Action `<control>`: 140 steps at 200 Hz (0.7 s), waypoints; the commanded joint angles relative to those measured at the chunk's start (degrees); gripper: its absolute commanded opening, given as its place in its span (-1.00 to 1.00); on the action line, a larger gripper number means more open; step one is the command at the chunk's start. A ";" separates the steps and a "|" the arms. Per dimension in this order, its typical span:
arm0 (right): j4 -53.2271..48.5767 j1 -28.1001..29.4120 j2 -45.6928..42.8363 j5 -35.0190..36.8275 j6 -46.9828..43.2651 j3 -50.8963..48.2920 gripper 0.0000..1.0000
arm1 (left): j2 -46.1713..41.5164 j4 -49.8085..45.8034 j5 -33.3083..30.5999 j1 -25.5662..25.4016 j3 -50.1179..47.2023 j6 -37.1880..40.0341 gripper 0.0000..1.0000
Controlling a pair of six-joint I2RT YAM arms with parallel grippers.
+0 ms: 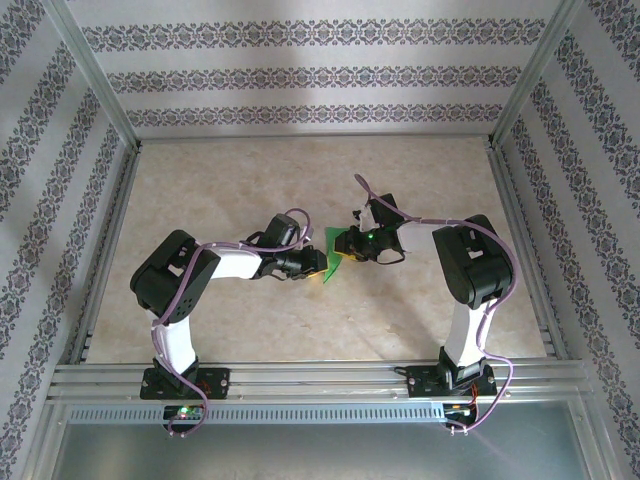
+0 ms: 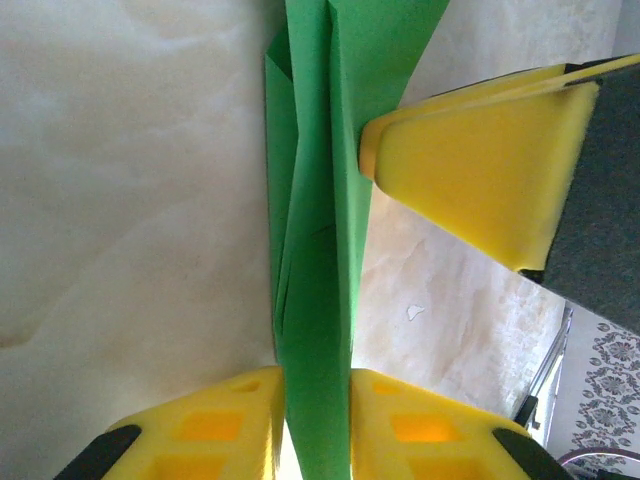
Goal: Fold a paper plane with a square sheet of paper (pick it up from the middle)
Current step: Fold the wing for the fifth time at the center of the table.
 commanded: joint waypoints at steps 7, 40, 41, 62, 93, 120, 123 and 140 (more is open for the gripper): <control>-1.18 0.65 0.30 3.60 -1.14 -1.15 -0.36 | -0.17 -1.26 1.30 -0.52 2.08 -0.50 -0.58; -1.10 0.70 0.30 3.67 -0.98 -1.19 -0.36 | -1.52 -1.46 0.63 -0.79 1.85 -0.28 -0.58; -1.10 0.67 0.30 3.67 -0.97 -1.17 -0.36 | -1.63 -1.53 0.53 -0.79 1.83 -0.22 -0.58; -1.16 0.65 0.13 3.67 -0.87 -1.14 -0.36 | -3.59 -4.83 -2.04 -0.95 1.85 1.40 -0.57; -1.24 0.65 0.12 3.75 -0.87 -1.15 -0.36 | -3.21 -8.98 -4.05 -1.88 3.42 1.75 -0.51; -1.28 0.65 0.18 3.76 -0.71 -1.15 -0.36 | -1.46 -9.89 -4.22 -2.49 4.61 1.07 -0.47; -1.27 0.65 0.21 3.76 -0.70 -1.17 -0.36 | -1.27 -9.79 -4.05 -2.53 4.70 1.01 -0.47; -1.27 0.65 0.21 3.67 -0.66 -1.14 -0.36 | -0.65 -9.75 -3.71 -2.95 5.42 1.00 -0.47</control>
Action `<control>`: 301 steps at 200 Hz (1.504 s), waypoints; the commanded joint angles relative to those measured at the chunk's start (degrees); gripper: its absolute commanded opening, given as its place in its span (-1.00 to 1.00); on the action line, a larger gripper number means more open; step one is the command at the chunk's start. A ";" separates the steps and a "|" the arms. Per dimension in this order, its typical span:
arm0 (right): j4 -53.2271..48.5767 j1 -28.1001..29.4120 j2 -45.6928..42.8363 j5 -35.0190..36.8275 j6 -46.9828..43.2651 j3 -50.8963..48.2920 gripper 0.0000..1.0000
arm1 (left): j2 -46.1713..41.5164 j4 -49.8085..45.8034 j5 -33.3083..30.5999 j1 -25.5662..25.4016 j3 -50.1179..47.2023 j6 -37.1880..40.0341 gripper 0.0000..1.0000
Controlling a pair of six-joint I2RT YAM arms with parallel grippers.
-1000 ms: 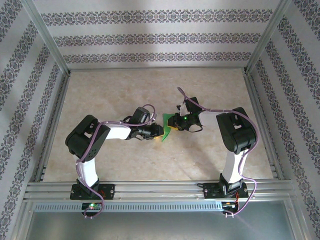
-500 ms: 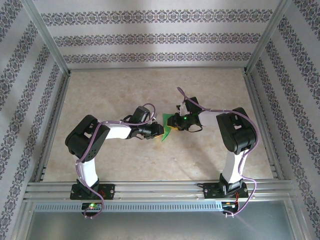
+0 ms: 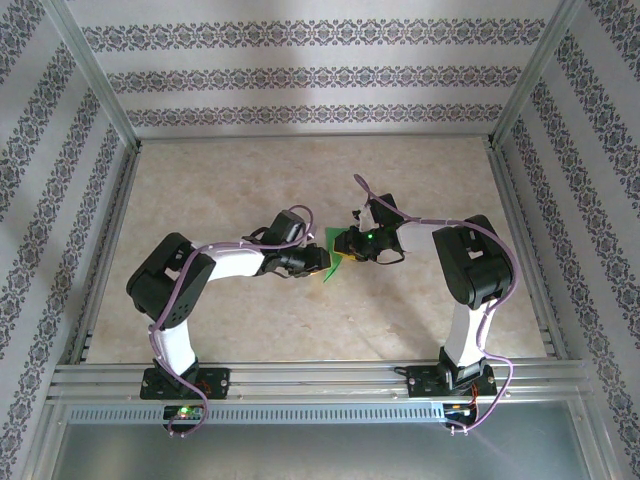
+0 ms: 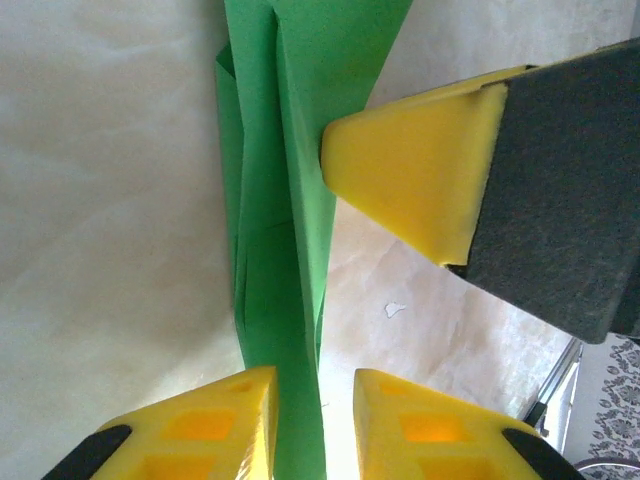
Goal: Fold a paper plane with a square sheet of paper (pick it up from the middle)
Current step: Fold the wing for the fifth time at the center of the table.
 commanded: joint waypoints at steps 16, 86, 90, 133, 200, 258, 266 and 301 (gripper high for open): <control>-1.38 0.41 0.37 3.26 -0.81 -0.97 -0.36 | 1.68 -2.57 -0.16 -1.18 2.53 0.67 -0.49; -1.19 0.31 -1.13 2.51 -0.31 -0.68 -0.33 | 2.70 -4.31 -0.35 -1.62 3.54 1.69 -0.81; -1.18 0.30 -1.62 2.32 -0.22 -0.65 -0.31 | 2.57 -4.60 -0.63 -1.62 3.71 2.08 -0.83; 0.80 -1.08 -9.64 2.84 0.42 -2.39 -0.13 | 1.32 -6.77 -3.21 -1.62 4.50 7.07 -0.96; 3.84 -2.66 -19.33 13.73 1.24 -9.57 -0.09 | -0.57 -10.12 -11.78 -3.47 5.12 19.64 -1.00; 4.62 -5.01 -23.75 17.85 2.78 -13.01 -0.06 | -0.45 -5.66 -18.44 -8.33 1.66 22.17 -1.00; 4.62 -5.20 -23.93 18.01 2.92 -13.18 -0.05 | -0.55 -4.79 -18.93 -8.77 1.23 22.26 -1.00; 5.08 -6.01 -24.99 19.27 4.06 -14.39 -0.04 | -1.74 -2.22 -20.68 -10.32 -0.32 23.96 -1.00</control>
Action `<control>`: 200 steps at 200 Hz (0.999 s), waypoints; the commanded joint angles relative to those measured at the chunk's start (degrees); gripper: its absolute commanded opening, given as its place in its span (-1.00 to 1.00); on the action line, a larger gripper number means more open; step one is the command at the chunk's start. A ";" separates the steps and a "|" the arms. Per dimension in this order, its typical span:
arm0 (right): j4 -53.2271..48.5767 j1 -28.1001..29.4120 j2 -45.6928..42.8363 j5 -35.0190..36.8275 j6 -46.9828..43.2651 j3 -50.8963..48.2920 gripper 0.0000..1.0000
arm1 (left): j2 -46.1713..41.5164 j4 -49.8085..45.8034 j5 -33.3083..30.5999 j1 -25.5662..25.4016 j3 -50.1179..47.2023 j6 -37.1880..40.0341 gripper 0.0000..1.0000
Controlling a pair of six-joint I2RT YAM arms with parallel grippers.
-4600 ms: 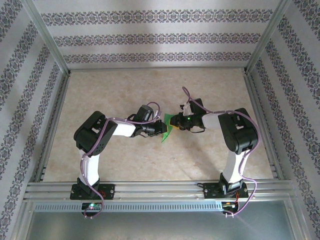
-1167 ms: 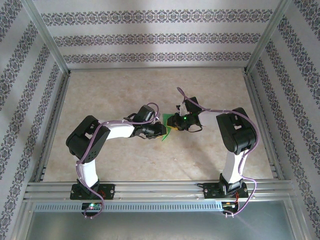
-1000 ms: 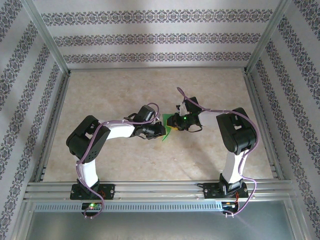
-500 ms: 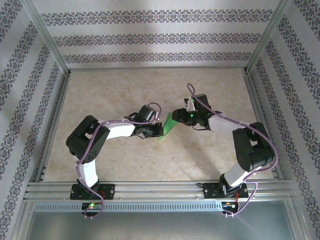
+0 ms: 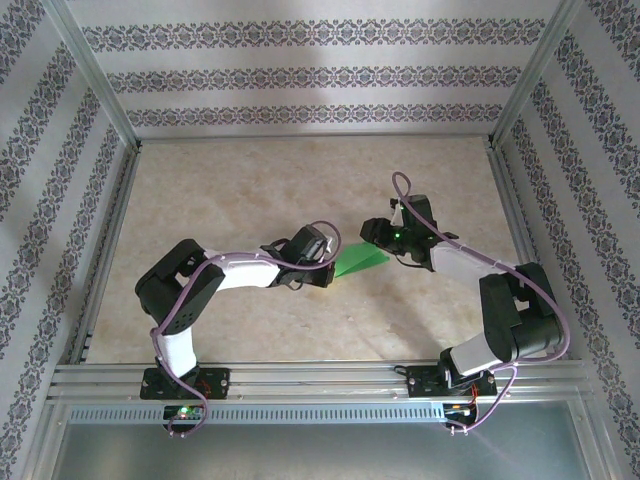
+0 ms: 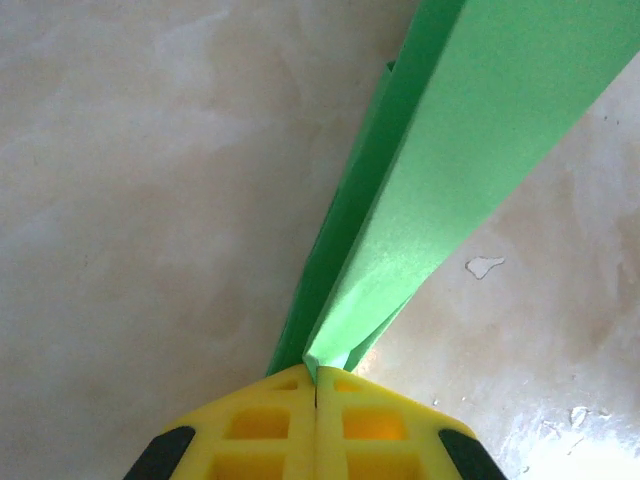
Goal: Fold a paper plane with a square sheet of paper (pick it up from the middle)
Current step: Fold the wing for the fifth time at the center of the table.
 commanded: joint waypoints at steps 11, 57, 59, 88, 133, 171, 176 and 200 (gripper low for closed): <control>1.10 -1.44 -2.60 2.76 1.59 -1.91 -0.04 | -2.25 3.24 -1.96 -1.19 -2.03 3.04 -1.00; 0.02 -3.22 -8.03 3.70 1.62 -3.00 0.05 | -1.42 -0.14 -0.36 -1.36 0.14 1.94 -1.00; -0.09 -3.21 -8.29 3.62 1.50 -2.95 0.05 | -1.35 -0.49 -0.35 -1.36 0.31 1.73 -1.00; 0.28 -2.65 -10.71 -0.54 -0.57 -3.71 0.02 | -0.72 -4.30 -0.06 -1.25 2.97 -0.69 -1.00; 3.04 1.65 -11.34 -4.74 1.10 -8.58 -0.13 | 1.33 -7.60 1.18 -0.88 5.67 -4.23 -1.00; 4.51 4.84 -7.98 -5.17 1.66 -9.74 -0.24 | 2.71 -7.78 3.34 -0.18 6.34 -6.60 -1.00; 4.98 5.05 -7.28 -5.34 1.84 -9.76 -0.25 | 2.86 -7.74 3.44 -0.13 6.32 -6.74 -1.00; 6.84 6.11 -4.03 -6.14 2.13 -9.13 -0.32 | 3.38 -7.18 3.99 0.26 5.98 -7.66 -1.00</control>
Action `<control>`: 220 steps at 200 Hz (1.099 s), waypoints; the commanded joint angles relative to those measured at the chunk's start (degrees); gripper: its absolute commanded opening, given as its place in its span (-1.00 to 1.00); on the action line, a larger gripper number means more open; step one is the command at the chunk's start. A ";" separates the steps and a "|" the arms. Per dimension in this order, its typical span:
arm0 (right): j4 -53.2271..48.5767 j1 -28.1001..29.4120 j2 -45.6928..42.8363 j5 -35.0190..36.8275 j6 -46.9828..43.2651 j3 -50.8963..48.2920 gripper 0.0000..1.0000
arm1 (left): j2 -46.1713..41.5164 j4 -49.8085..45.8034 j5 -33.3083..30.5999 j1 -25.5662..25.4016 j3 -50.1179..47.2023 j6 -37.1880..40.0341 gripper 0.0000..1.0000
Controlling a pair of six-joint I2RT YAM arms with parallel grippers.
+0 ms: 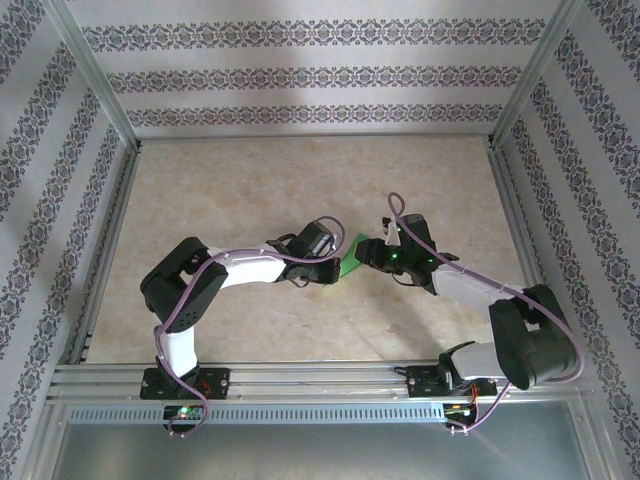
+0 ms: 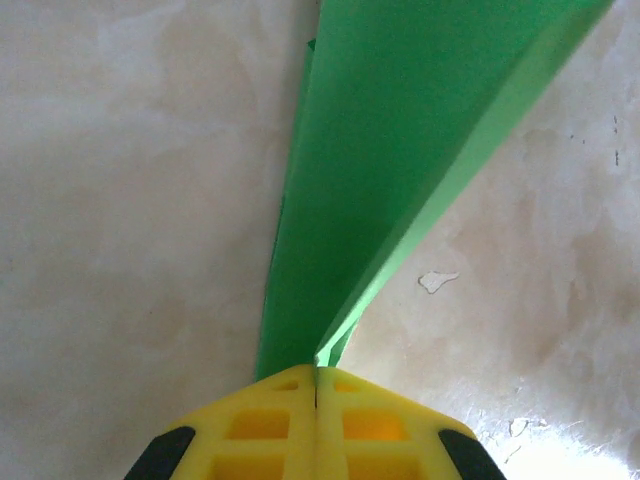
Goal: Fold a paper plane with a square sheet of paper (pick it up from the middle)
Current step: Fold the wing for the fifth time at the center of the table.
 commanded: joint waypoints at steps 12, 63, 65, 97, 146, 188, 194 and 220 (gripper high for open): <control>3.67 1.58 4.10 -2.25 0.36 0.60 -0.34 | 1.40 -1.26 1.48 0.88 0.24 -2.88 -1.00; 4.97 3.17 8.86 -4.46 0.40 1.94 -0.36 | 1.42 0.26 2.04 1.77 -1.21 -4.28 -1.00; 5.06 3.21 8.88 -4.45 0.43 1.94 -0.36 | 1.36 0.35 2.00 1.78 -1.21 -4.28 -1.00; 5.47 3.88 9.15 -4.90 0.97 2.45 -0.36 | 1.38 0.38 2.67 1.86 -1.16 -3.93 -1.00; 6.08 5.15 9.36 -3.04 2.98 3.17 -0.41 | 1.91 -0.45 3.36 1.86 -0.56 -3.57 -1.00; 5.67 5.51 10.86 1.54 5.34 2.92 -0.55 | 2.19 -0.76 3.62 1.86 -0.17 -3.47 -1.00; 5.44 5.50 10.99 1.95 5.40 2.91 -0.56 | 2.13 -0.84 3.49 1.86 -0.19 -3.57 -1.00; 4.02 5.51 11.17 3.37 5.95 2.82 -0.58 | 2.19 -1.01 3.51 1.86 -0.19 -3.49 -1.00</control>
